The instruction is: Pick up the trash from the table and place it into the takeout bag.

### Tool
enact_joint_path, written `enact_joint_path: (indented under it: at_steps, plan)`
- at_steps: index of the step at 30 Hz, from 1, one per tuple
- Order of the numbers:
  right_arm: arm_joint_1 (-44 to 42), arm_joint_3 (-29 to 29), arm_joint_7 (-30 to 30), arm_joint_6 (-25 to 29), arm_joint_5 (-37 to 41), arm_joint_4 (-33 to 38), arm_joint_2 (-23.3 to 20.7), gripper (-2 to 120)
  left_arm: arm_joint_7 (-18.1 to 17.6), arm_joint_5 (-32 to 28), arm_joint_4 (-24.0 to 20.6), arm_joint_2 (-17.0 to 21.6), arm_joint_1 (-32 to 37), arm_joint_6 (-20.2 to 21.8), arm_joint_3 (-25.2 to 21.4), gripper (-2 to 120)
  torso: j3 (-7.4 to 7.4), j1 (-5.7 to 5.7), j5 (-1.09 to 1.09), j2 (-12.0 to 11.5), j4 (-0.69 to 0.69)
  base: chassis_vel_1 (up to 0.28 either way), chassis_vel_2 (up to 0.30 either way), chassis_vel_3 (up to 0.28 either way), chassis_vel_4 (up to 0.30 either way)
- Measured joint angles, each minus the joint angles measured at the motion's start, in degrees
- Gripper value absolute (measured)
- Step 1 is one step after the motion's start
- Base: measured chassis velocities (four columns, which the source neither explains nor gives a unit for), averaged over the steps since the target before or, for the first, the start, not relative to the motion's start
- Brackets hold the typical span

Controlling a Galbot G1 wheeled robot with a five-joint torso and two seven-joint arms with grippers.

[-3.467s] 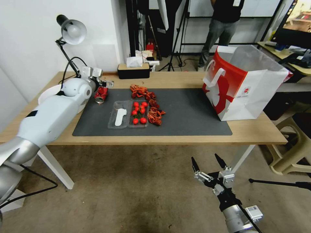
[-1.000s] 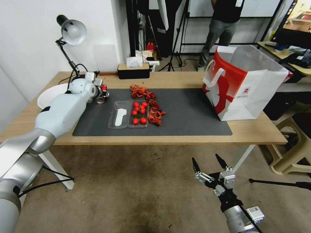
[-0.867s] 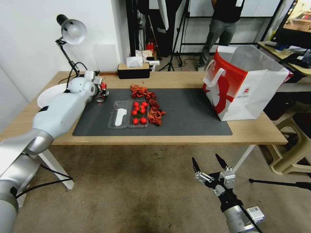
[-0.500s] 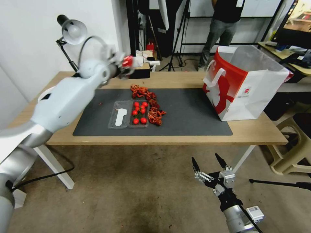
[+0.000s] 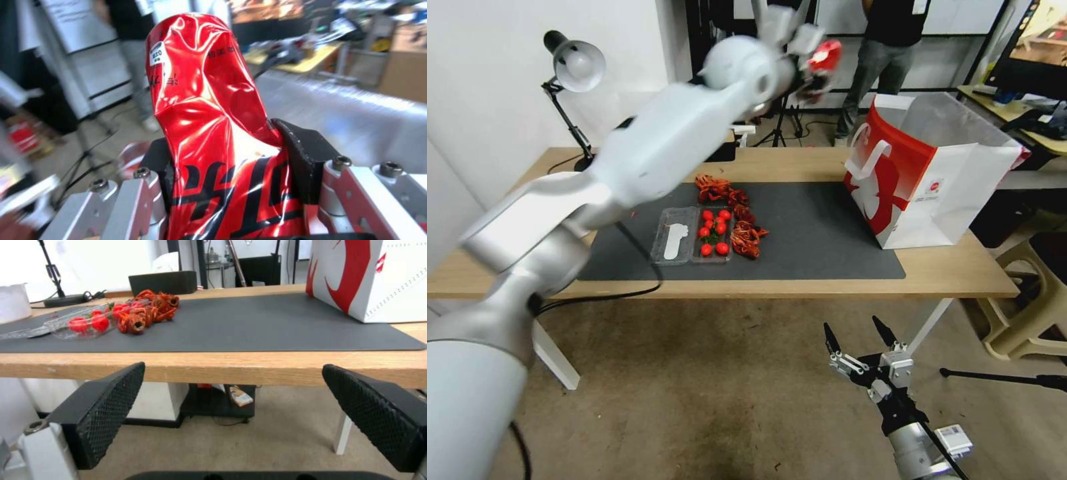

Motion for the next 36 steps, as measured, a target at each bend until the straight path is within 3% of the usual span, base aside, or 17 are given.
enact_joint_path:
  at_steps: [5, 12, 17, 33, 36]
  plan:
    - [-0.02, 0.10, 0.00, 0.05, -0.16, -0.11, 0.21, 100, 1.44, -0.05, 3.64, -4.89, -0.90, -1.89, 2.42, 46, 0.00, 0.00, -0.03, 0.00, 0.02, 0.000, 0.000, 0.000, 0.000]
    - [-0.12, 0.14, -0.04, 0.13, -0.27, -0.09, 0.32, 100, 2.88, -0.41, 5.37, -5.17, -0.71, -5.09, 3.58, 46, 0.00, 0.00, -0.05, 0.00, 0.05, 0.000, 0.000, 0.000, 0.000]
    - [-0.47, -0.03, -0.13, 0.31, -0.75, -0.08, 0.91, 100, 4.97, -1.48, 7.08, -4.92, 0.09, -10.61, 5.46, 46, 0.01, 0.00, -0.04, 0.00, 0.04, 0.000, 0.000, 0.000, 0.000]
    - [-1.10, 0.39, -0.37, 0.92, -0.88, 0.04, 1.11, 100, 7.82, -1.33, 7.38, -4.69, 0.49, -14.77, 9.29, 46, 0.00, 0.00, -0.04, 0.00, 0.03, 0.000, 0.000, 0.000, 0.000]
    - [-1.06, 0.27, -0.42, 0.99, -0.93, -0.09, 1.21, 100, 10.61, 0.81, 7.03, -4.66, 1.08, -16.81, 11.47, 46, 0.00, 0.00, -0.04, 0.00, 0.03, 0.000, 0.000, 0.000, 0.000]
